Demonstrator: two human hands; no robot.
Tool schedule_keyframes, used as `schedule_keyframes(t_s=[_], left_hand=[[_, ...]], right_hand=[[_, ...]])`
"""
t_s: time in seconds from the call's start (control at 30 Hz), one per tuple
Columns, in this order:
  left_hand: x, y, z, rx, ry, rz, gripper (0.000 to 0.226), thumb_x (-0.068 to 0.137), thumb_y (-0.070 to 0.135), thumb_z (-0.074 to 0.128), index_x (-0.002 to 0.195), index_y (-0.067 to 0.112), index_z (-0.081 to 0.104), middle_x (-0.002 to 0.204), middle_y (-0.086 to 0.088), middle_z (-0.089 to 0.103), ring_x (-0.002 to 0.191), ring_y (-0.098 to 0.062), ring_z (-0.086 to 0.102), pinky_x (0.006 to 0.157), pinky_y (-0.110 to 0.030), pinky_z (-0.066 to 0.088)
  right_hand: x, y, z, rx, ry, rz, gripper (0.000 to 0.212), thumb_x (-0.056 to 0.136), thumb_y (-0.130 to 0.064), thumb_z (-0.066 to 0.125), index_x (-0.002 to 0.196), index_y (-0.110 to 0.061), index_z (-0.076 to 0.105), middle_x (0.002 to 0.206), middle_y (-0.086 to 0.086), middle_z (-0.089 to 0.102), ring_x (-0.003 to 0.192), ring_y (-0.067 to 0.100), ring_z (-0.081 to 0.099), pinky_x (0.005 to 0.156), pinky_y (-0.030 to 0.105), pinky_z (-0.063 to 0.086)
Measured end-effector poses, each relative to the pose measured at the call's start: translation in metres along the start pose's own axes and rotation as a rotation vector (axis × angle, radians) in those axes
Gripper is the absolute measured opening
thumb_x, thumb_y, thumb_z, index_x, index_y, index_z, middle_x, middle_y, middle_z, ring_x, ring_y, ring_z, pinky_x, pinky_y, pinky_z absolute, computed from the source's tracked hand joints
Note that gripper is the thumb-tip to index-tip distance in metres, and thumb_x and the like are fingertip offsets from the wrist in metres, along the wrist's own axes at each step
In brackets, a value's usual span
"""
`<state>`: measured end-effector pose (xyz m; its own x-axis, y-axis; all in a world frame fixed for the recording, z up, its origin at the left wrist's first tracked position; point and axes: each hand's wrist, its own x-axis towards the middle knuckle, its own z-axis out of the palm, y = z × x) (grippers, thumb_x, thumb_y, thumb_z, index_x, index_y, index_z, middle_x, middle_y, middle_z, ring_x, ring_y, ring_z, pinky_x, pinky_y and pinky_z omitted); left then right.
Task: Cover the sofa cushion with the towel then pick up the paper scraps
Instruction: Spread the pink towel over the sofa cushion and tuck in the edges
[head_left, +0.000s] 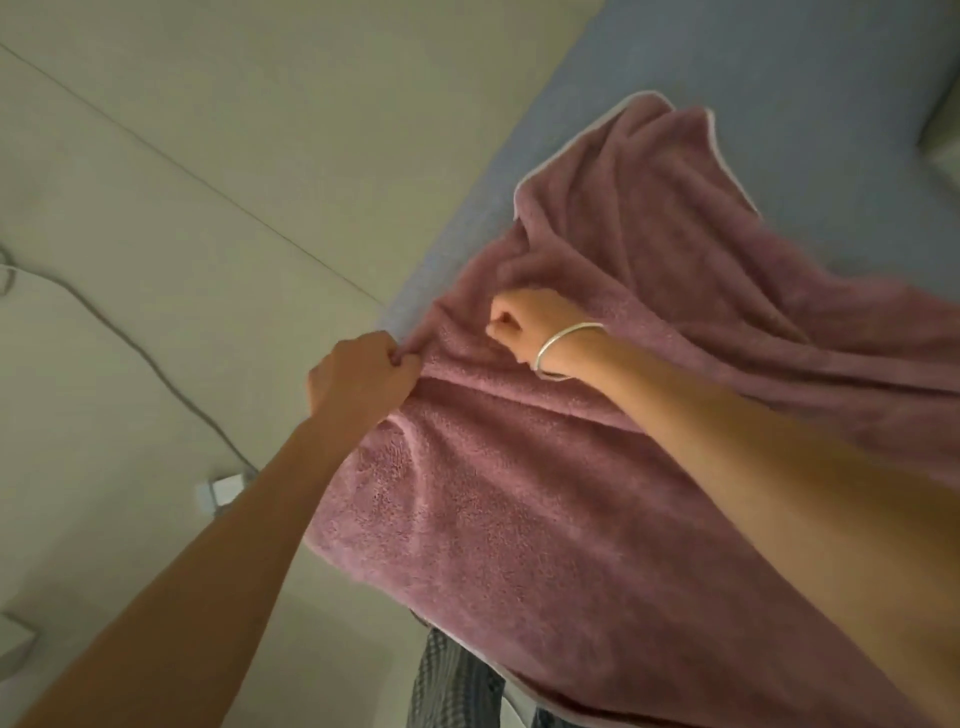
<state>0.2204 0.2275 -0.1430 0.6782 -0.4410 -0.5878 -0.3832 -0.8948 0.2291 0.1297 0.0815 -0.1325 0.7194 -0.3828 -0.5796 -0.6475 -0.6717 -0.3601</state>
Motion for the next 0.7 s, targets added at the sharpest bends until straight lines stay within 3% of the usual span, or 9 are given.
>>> schedule_keyframes(t_s=[0.07,0.13,0.23,0.33,0.43,0.5,0.57,0.6,0.7], left_hand=[[0.011,0.016,-0.010,-0.058,0.048,0.013,0.030,0.088,0.044,0.044,0.098,0.022,0.062,0.104,-0.007,0.066,0.100,-0.029,0.059,0.078,-0.030,0.037],[0.027,0.036,-0.015,-0.144,0.124,0.035,0.029,0.089,0.042,0.044,0.104,0.023,0.061,0.107,-0.006,0.067,0.102,-0.029,0.059,0.081,-0.031,0.038],[0.049,0.075,-0.010,-0.118,0.051,0.096,0.031,0.090,0.037,0.047,0.115,0.021,0.054,0.115,-0.013,0.062,0.107,-0.034,0.057,0.086,-0.035,0.042],[0.057,0.099,0.003,-0.027,0.009,0.182,0.031,0.092,0.032,0.047,0.115,0.011,0.047,0.114,-0.020,0.059,0.106,-0.038,0.055,0.082,-0.039,0.041],[0.059,0.109,-0.004,-0.090,0.221,0.211,0.022,0.094,0.026,0.042,0.106,0.009,0.048,0.102,-0.020,0.063,0.095,-0.038,0.058,0.070,-0.034,0.034],[0.060,0.113,-0.018,-0.166,0.381,0.206,0.022,0.094,0.024,0.042,0.107,0.008,0.049,0.095,-0.021,0.065,0.089,-0.039,0.059,0.066,-0.033,0.032],[0.065,0.118,-0.026,-0.146,0.426,0.218,0.022,0.095,0.024,0.041,0.107,0.007,0.048,0.092,-0.021,0.065,0.086,-0.040,0.060,0.066,-0.033,0.032],[0.068,0.118,-0.024,-0.122,0.411,0.199,0.022,0.096,0.024,0.040,0.107,0.008,0.048,0.093,-0.021,0.066,0.087,-0.040,0.060,0.067,-0.033,0.033],[0.081,0.119,-0.008,-0.102,0.301,0.045,0.022,0.094,0.025,0.042,0.110,0.010,0.047,0.103,-0.022,0.064,0.094,-0.041,0.059,0.074,-0.039,0.042]], right_hand=[[0.012,0.024,-0.022,0.067,0.162,0.070,0.023,0.094,-0.024,0.044,0.106,-0.011,0.060,0.108,0.017,0.067,0.105,0.034,0.060,0.088,0.039,0.046],[0.024,0.049,-0.044,0.045,0.330,0.168,0.027,0.094,-0.021,0.044,0.118,-0.013,0.053,0.117,0.018,0.063,0.111,0.035,0.056,0.090,0.040,0.044],[0.044,0.080,-0.059,-0.018,0.294,0.243,0.042,0.093,-0.016,0.045,0.134,-0.011,0.039,0.131,0.019,0.050,0.121,0.035,0.049,0.097,0.040,0.040],[0.058,0.089,-0.055,-0.069,0.336,0.202,0.035,0.092,-0.014,0.042,0.126,-0.013,0.043,0.119,0.019,0.058,0.112,0.036,0.056,0.088,0.040,0.044],[0.065,0.088,-0.067,-0.115,0.400,0.199,0.037,0.095,-0.008,0.034,0.132,-0.011,0.035,0.112,0.022,0.063,0.104,0.038,0.061,0.080,0.041,0.047],[0.072,0.087,-0.086,-0.061,0.559,0.208,0.035,0.095,-0.005,0.032,0.130,-0.007,0.035,0.101,0.019,0.066,0.097,0.036,0.064,0.075,0.040,0.047],[0.083,0.090,-0.108,0.013,0.674,0.196,0.029,0.095,-0.004,0.030,0.122,-0.006,0.041,0.089,0.012,0.063,0.091,0.032,0.066,0.073,0.036,0.044],[0.087,0.093,-0.117,0.025,0.636,0.162,0.026,0.096,-0.007,0.031,0.119,-0.007,0.044,0.091,0.011,0.062,0.092,0.032,0.065,0.076,0.035,0.045],[0.085,0.107,-0.122,-0.012,0.278,0.038,0.027,0.098,-0.018,0.035,0.117,-0.009,0.051,0.111,0.016,0.063,0.103,0.033,0.061,0.086,0.036,0.047]])
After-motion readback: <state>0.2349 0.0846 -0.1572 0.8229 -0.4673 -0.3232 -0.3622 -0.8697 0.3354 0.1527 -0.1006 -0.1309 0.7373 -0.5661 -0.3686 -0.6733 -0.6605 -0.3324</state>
